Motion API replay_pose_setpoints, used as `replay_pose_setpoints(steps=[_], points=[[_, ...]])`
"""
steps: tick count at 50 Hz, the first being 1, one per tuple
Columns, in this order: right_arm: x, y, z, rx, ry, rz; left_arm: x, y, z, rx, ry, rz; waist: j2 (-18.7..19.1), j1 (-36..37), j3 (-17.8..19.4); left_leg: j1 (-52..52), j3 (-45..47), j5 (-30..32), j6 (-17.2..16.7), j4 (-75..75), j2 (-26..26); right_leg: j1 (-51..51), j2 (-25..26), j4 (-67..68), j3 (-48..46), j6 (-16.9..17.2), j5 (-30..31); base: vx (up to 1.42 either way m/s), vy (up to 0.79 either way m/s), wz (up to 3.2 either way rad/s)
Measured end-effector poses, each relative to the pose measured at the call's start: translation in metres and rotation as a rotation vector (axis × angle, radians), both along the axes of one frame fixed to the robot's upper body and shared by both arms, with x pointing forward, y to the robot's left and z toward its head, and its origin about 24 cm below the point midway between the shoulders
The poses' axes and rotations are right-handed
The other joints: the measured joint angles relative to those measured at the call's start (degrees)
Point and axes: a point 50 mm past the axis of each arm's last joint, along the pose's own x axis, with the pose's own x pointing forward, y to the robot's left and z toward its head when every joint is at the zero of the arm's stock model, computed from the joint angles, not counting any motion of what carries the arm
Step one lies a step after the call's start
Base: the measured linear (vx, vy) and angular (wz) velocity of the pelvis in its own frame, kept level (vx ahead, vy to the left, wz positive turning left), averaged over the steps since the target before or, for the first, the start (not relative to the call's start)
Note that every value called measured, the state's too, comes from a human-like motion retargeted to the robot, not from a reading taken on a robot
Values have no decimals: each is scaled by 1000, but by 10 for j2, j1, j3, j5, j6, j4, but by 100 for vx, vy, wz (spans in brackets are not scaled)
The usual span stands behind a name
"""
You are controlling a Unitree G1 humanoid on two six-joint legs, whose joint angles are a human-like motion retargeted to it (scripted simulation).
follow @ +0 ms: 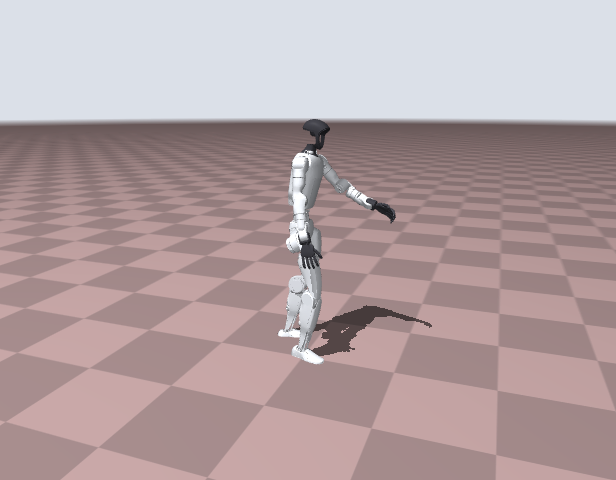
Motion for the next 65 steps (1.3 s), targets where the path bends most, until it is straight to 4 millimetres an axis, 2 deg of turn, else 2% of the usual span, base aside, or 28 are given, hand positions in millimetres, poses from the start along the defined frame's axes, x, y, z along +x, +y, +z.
replay_pose_setpoints(steps=[4, 7, 9, 11, 14, 16, 18, 20, 23, 25, 27, 28, 30, 33, 35, 39, 43, 47, 48, 50, 55, 59, 62, 65], points=[[-17, -4, -6, -4, 85, 14, 9, -25, 31, 70, -145, -99, -10, -12, 12, 33, -30, -18, -1, 2, -21, 6, -5, -193, 1, 36, 95, 49, -2, 67], [-27, -5, -9, -1, 123, 21, 6, -38, 31, 79, -168, -157, -10, -19, 20, 57, -53, -30, 1, 7, -22, 15, -1, -292, 21, 70, 127, 54, -9, 68], [-33, -3, -11, 9, 136, 18, -1, -41, 14, 85, -124, -184, -3, -19, 19, 71, -62, -36, -2, 14, -6, 23, 20, -319, 49, 75, 120, 58, -24, 52], [-39, -2, -13, 20, 140, 7, -12, -40, -12, 92, -41, -202, 3, -16, 17, 85, -70, -40, -1, 23, 9, 36, 38, -326, 73, 75, 115, 61, -25, 45], [-31, -8, -9, 29, 113, -19, -34, -34, -58, 109, 138, -214, 6, -8, 13, 89, -89, -33, 13, 43, 13, 54, 39, -326, 79, 75, 133, 61, -22, 42], [-31, -11, -8, 38, 102, -35, -62, -23, -100, 127, 315, -191, 5, 0, 6, 92, -100, -18, 24, 65, 12, 70, 32, -317, 68, 75, 139, 64, -17, 33], [-31, -13, -7, 50, 92, -50, -102, -8, -144, 146, 527, -149, 3, 9, 2, 91, -109, 6, 32, 100, 9, 91, 20, -309, 58, 75, 133, 65, -12, 40], [-31, -15, -7, 56, 112, -51, -152, 10, -183, 155, 778, -79, -11, 7, 6, 82, -125, 34, 45, 158, -7, 146, -13, -345, 53, 75, 131, 64, -6, 75], [-26, -20, -4, 36, 102, -75, -231, 35, -218, 51, 1078, 72, -28, 11, -4, -17, -92, 50, 40, 362, 1, 172, -42, -333, 36, 72, 101, 54, -16, 80], [-15, -25, 1, -17, 23, -123, -271, 50, -228, -54, 1130, 218, -16, 20, -28, -132, -50, 37, 17, 551, 69, 138, -22, -276, 23, 75, 63, 45, -30, 68], [-6, -27, 5, -19, -2, -125, -306, 62, -233, -80, 1229, 270, -21, 45, -34, -157, -14, -1, 51, 573, 84, 137, -23, -263, 23, 75, 56, 43, -25, 27], [1, -28, 7, -16, -12, -126, -321, 67, -234, -88, 1272, 280, -25, 59, -35, -164, 3, -26, 68, 564, 83, 136, -24, -257, 25, 75, 53, 42, -20, 16], [15, -30, 14, -30, -64, -129, -343, 78, -234, -94, 1307, 307, -32, 87, -32, -183, 38, -56, 78, 552, 82, 138, -27, -242, 25, 75, 41, 43, -13, 16], [37, -40, 28, -80, -159, -186, -367, 87, -234, -83, 1308, 356, -36, 117, -15, -203, 81, -53, 72, 491, 52, 164, -54, -219, 2, 58, 6, 44, 5, 42], [52, -42, 36, -80, -192, -181, -379, 91, -233, -47, 1344, 359, -41, 146, -11, -192, 114, -30, 74, 356, 15, 179, -59, -237, 0, 51, 6, 40, 2, 25], [82, -44, 57, -100, -315, -207, -384, 90, -234, -120, 1284, 492, -26, 178, 1, -175, 215, 44, 62, 139, -9, 213, -41, -238, -33, 45, -15, 38, 0, 44], [106, -41, 74, -108, -409, -177, -377, 75, -238, -291, 1211, 608, 4, 179, -2, -176, 339, 89, 42, -26, -23, 254, 0, -246, -85, 48, -34, 37, 2, 92], [121, -28, 82, -89, -443, -84, -361, 51, -243, -465, 1165, 597, 15, 168, -10, -194, 436, 74, 22, -50, -13, 285, 30, -241, -127, 49, -46, 40, 2, 90], [124, -21, 82, -71, -450, -52, -357, 45, -244, -485, 1166, 554, 16, 167, -13, -192, 448, 71, 13, -49, -8, 285, 33, -221, -134, 48, -53, 44, 2, 58], [125, -12, 80, -70, -423, 29, -344, 36, -244, -560, 1131, 544, 12, 169, -17, -190, 436, 78, 20, -50, -4, 300, 44, -231, -136, 45, -44, 46, 4, 49], [110, 12, 61, -30, -337, 211, -316, 33, -240, -574, 1082, 447, 9, 174, -31, -144, 390, 83, 10, -50, 16, 317, 51, -146, -141, 29, -10, 52, 10, 51], [80, 18, 39, -12, -230, 297, -289, 43, -234, -459, 1060, 366, 12, 167, -52, -105, 340, 64, 17, -50, 26, 255, 22, 65, -127, 14, 63, 51, 17, 93], [55, 13, 25, -19, -133, 294, -256, 53, -223, -322, 1023, 287, -1, 160, -72, -100, 292, 48, 33, -47, 14, 157, -3, 232, -75, 25, 118, 42, 16, 133], [29, 0, 12, -38, -18, 230, -211, 60, -205, -178, 940, 215, -14, 147, -72, -92, 230, 22, 41, -26, -1, 65, -24, 354, -26, 43, 135, 40, 14, 180]])
